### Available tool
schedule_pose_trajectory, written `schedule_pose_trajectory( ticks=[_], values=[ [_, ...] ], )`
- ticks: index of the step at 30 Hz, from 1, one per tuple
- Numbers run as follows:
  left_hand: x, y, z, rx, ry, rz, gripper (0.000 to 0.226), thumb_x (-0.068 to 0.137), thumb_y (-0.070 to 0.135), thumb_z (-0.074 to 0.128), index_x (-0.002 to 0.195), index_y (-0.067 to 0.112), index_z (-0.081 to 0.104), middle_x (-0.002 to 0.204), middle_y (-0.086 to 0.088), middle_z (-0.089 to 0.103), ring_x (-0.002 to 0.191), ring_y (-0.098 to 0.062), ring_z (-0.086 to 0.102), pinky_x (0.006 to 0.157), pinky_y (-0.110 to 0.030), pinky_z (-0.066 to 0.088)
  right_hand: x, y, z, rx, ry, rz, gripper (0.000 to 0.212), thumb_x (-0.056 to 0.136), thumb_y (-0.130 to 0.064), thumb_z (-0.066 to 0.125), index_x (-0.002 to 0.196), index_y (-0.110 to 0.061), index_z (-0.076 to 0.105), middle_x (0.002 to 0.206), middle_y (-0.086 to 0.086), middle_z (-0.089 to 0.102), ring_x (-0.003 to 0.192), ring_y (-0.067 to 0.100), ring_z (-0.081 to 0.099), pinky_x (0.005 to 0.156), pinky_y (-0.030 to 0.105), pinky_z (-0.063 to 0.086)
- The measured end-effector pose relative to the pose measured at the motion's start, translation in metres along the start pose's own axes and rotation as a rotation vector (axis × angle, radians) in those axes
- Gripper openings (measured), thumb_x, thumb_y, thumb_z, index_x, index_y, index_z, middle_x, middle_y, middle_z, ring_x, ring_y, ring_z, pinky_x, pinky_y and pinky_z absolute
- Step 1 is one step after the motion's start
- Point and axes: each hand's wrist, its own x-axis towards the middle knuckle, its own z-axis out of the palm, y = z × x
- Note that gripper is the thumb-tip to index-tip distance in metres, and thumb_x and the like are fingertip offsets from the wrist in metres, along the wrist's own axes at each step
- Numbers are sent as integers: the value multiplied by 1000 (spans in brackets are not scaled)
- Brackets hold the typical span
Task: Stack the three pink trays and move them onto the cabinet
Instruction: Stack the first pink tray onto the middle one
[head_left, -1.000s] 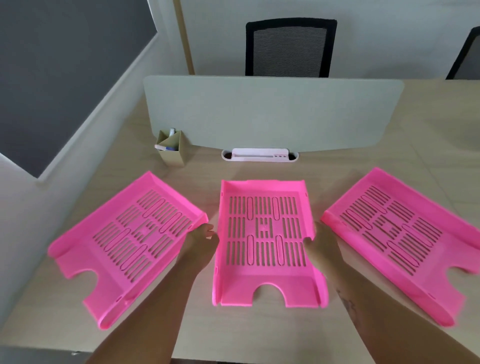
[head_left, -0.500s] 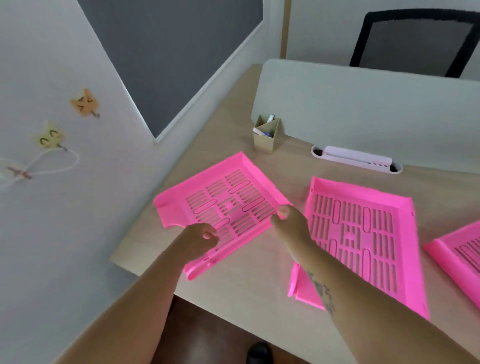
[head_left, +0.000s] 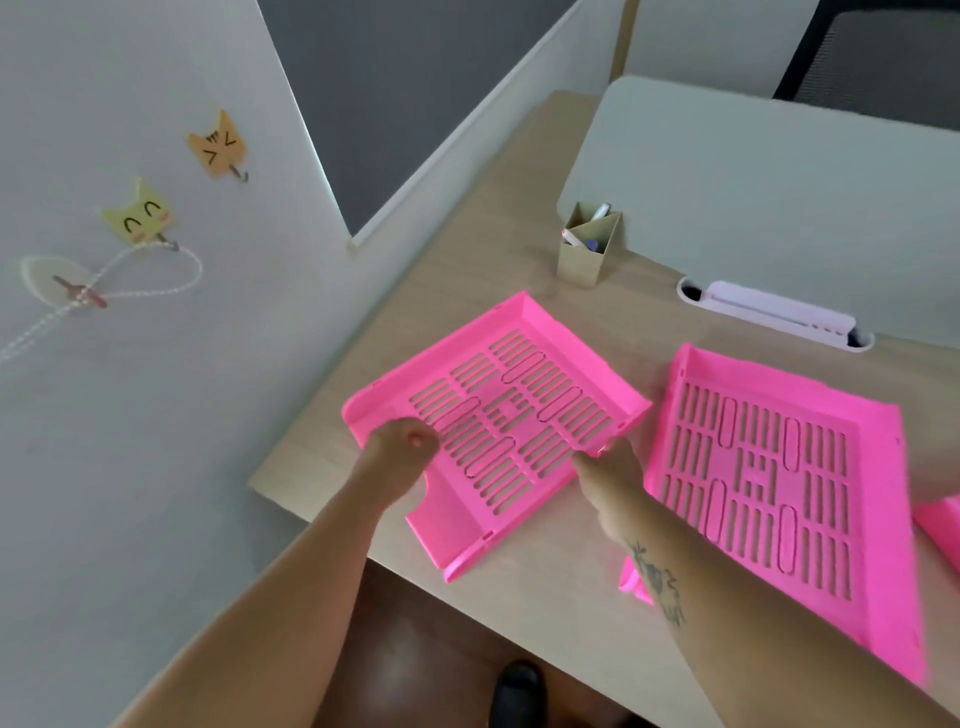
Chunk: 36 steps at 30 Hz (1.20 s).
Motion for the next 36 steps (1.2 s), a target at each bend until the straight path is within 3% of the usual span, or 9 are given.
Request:
schedule_pose_trajectory(
  ticks=[2, 6, 8, 12, 16, 21, 28, 31, 36],
  values=[
    [15, -2, -17, 123, 198, 46, 23, 92, 17, 62, 113, 13, 71, 106, -9, 71, 83, -22, 65, 73, -33, 56, 3, -2, 3, 6, 17, 14, 17, 87, 0, 58, 102, -5, 50, 81, 7, 56, 62, 19, 50, 50, 29, 42],
    [36, -9, -34, 340, 279, 14, 53, 91, 26, 61, 141, 11, 51, 139, -12, 57, 126, -31, 51, 102, -44, 47, 17, -3, 6, 7, -16, -7, 27, 86, -1, 56, 113, -3, 57, 100, 18, 65, 69, 21, 54, 57, 33, 47],
    [41, -15, -32, 224, 150, -94, 51, 93, 26, 57, 140, 8, 49, 132, -17, 60, 116, -34, 60, 96, -47, 52, 19, -3, 3, -14, -34, -43, 21, 91, -2, 52, 111, -2, 57, 93, 12, 62, 69, 17, 51, 56, 28, 41],
    [36, -27, -24, 161, 140, -139, 27, 95, 12, 44, 97, 9, 71, 87, -13, 69, 80, -30, 66, 71, -36, 56, 12, 7, 10, -41, -1, -63, 19, 91, -1, 51, 107, 6, 58, 96, 26, 64, 72, 27, 55, 62, 41, 50],
    [32, -13, -45, 154, 186, -127, 27, 93, 10, 47, 75, 13, 67, 70, -8, 62, 67, -26, 58, 56, -26, 43, 8, -15, 14, -21, -17, -79, 12, 88, 3, 45, 93, 0, 56, 80, 10, 56, 58, 15, 43, 50, 23, 34],
    [34, 39, -84, 86, 286, -18, 23, 92, 16, 57, 91, 3, 76, 89, -22, 73, 79, -31, 66, 71, -34, 52, 12, -75, -10, 60, 49, -221, 22, 94, 1, 43, 84, -16, 50, 74, -5, 49, 56, 7, 43, 46, 19, 31],
    [33, 112, -19, -26, 161, 170, 35, 70, 37, 57, 73, 6, 75, 76, -20, 74, 60, -21, 60, 68, -48, 62, 14, -45, -109, 135, 329, -248, 16, 99, -5, 44, 102, -16, 55, 75, -5, 55, 49, 7, 39, 41, 21, 31],
    [12, 151, 27, 14, 66, 238, 26, 84, 27, 62, 78, 6, 77, 75, -17, 75, 57, -21, 57, 60, -35, 57, 14, -27, -169, 45, 472, -261, 19, 100, -5, 42, 104, -16, 57, 70, -6, 51, 50, 7, 40, 38, 15, 30],
    [-22, 181, 98, 21, -55, 285, 34, 88, 21, 58, 59, 3, 59, 55, -7, 48, 49, -17, 41, 48, -24, 33, 19, 20, -246, -119, 562, -197, 25, 94, -7, 44, 102, 5, 63, 94, 23, 68, 76, 33, 61, 66, 37, 49]
  ],
)
